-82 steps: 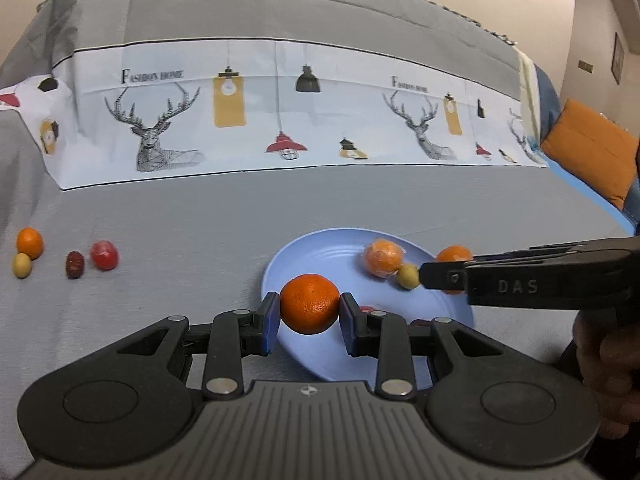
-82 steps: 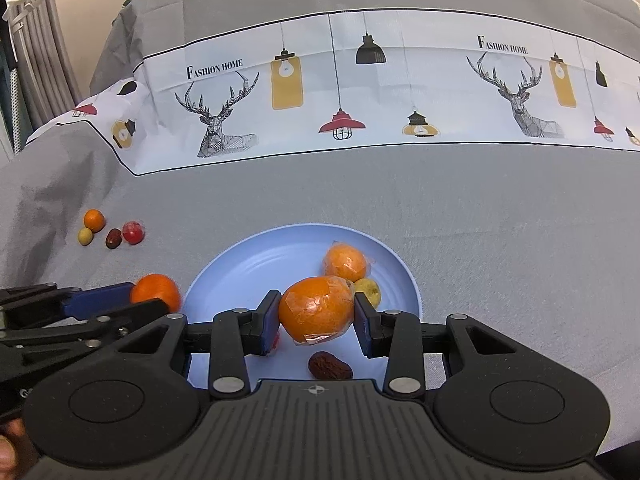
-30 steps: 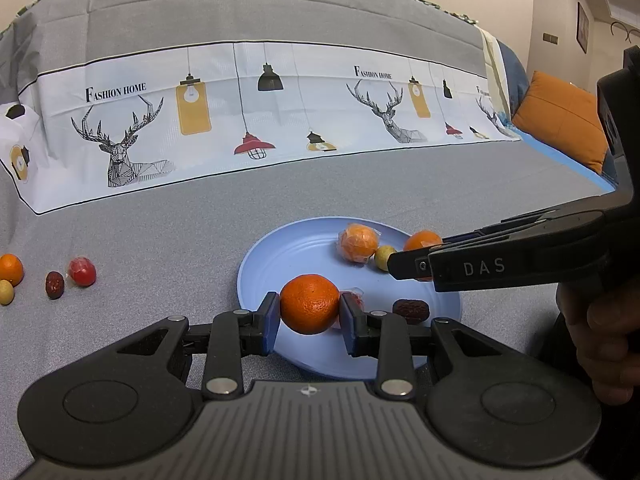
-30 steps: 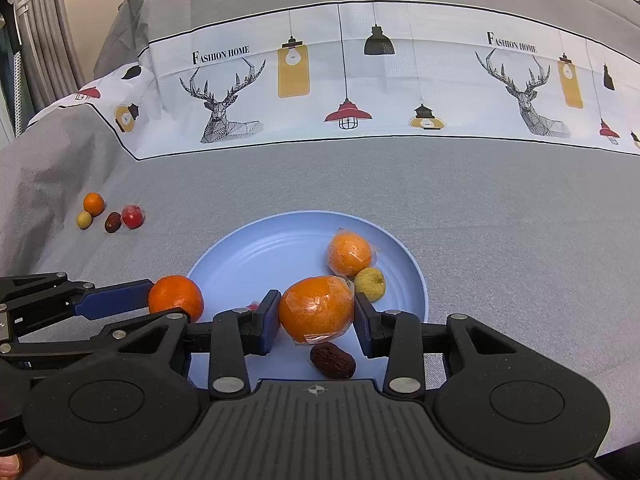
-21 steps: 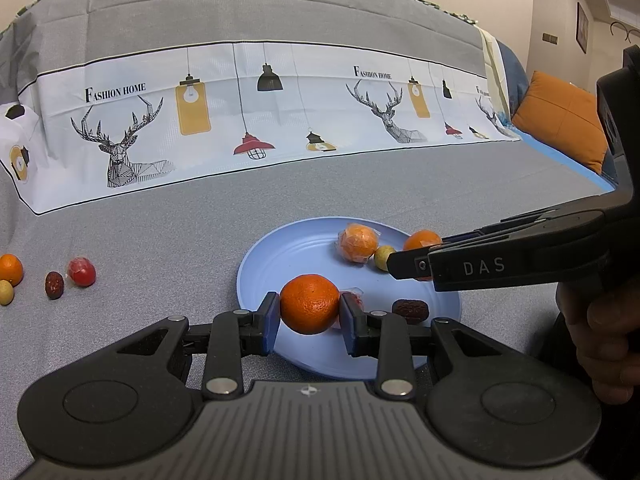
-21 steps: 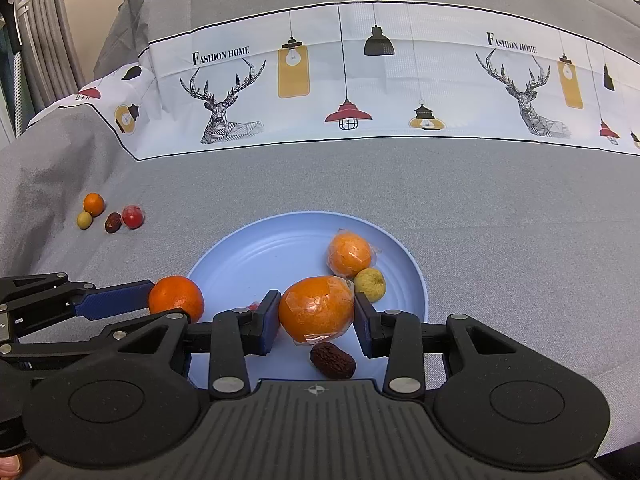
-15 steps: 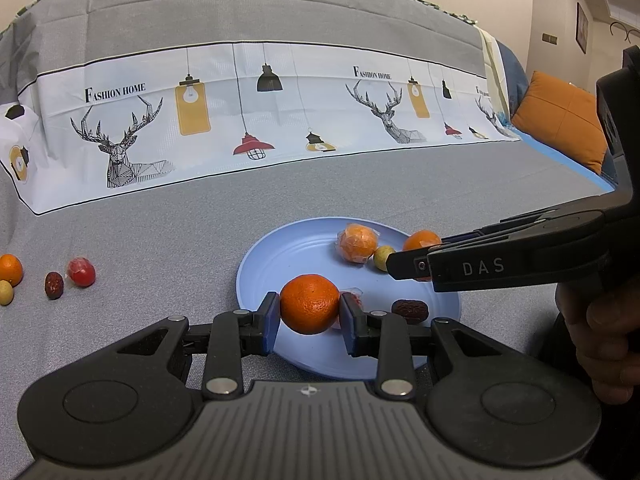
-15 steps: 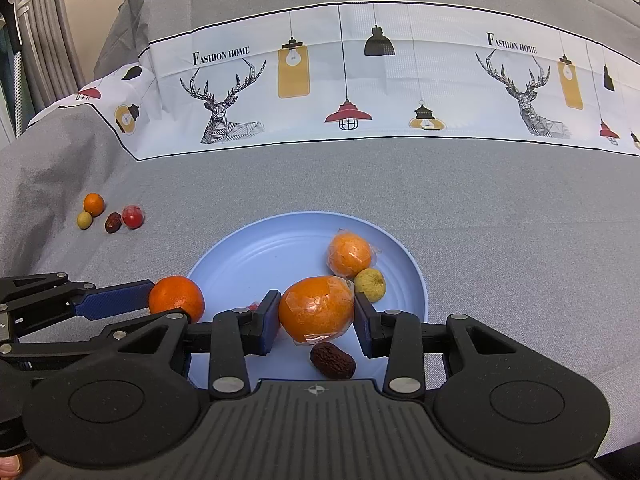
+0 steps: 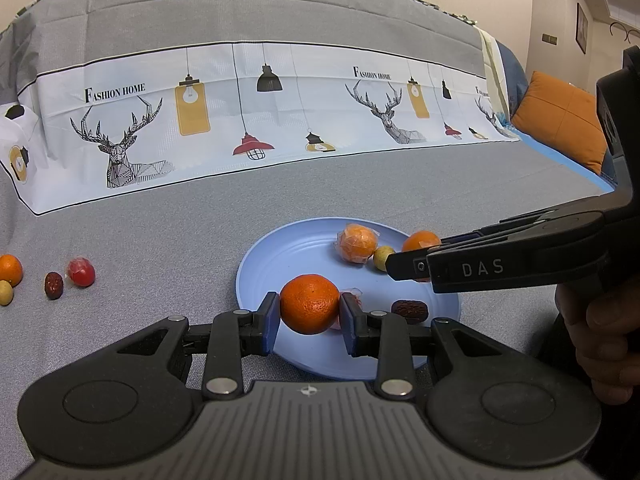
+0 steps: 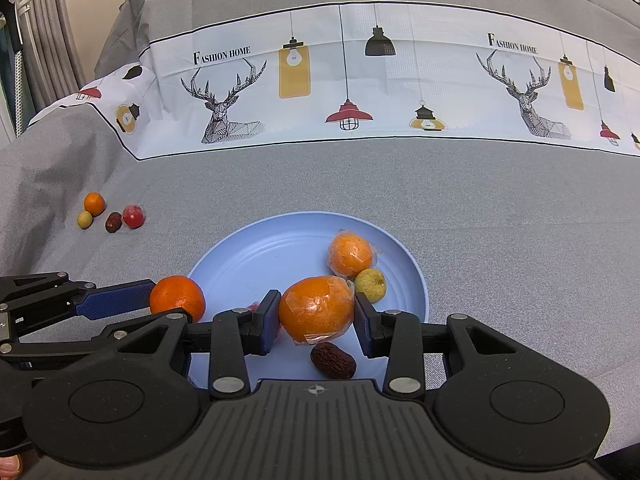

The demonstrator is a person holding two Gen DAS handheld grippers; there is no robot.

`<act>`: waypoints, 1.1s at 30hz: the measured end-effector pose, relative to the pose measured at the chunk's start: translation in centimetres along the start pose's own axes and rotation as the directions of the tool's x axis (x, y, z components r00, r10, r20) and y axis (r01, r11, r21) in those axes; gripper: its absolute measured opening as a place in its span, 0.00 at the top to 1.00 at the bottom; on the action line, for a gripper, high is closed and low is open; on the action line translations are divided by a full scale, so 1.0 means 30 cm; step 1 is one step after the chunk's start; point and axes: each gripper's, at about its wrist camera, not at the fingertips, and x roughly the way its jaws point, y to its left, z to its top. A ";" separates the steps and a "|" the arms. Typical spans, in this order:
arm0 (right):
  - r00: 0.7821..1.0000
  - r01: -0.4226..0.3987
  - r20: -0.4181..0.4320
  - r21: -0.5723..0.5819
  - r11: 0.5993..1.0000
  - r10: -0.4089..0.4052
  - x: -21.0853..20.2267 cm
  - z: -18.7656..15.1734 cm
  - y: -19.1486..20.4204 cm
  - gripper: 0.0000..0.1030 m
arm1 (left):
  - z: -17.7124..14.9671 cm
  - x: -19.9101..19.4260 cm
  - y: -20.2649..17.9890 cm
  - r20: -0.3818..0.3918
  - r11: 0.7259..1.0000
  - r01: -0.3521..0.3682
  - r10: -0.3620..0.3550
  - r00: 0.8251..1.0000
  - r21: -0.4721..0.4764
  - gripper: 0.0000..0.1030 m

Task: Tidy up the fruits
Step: 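Hold both oranges just above the plate beside the other fruits, then open the left tool on the bare orange while the right tool releases the wrapped orange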

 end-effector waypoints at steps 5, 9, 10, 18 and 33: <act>1.000 0.000 0.000 0.001 1.000 0.000 0.000 0.000 0.000 0.61 | 0.000 0.000 0.000 0.000 1.000 0.000 0.000 1.000 0.000 0.66; 1.000 0.000 0.000 0.000 1.000 0.000 0.000 0.000 0.000 0.61 | 0.000 0.001 0.000 0.000 1.000 0.000 0.000 1.000 0.000 0.66; 1.000 0.000 0.000 0.000 1.000 0.000 0.000 0.000 0.000 0.61 | 0.000 0.000 0.000 0.001 1.000 0.000 0.000 1.000 0.000 0.66; 1.000 0.001 0.000 0.000 1.000 -0.001 0.000 -0.001 0.000 0.61 | -0.001 0.000 0.001 0.001 1.000 -0.001 0.001 1.000 0.000 0.66; 1.000 0.025 -0.015 0.001 1.000 -0.025 0.007 -0.001 0.004 0.41 | 0.004 0.001 0.010 0.001 0.999 -0.022 0.022 1.000 -0.030 0.48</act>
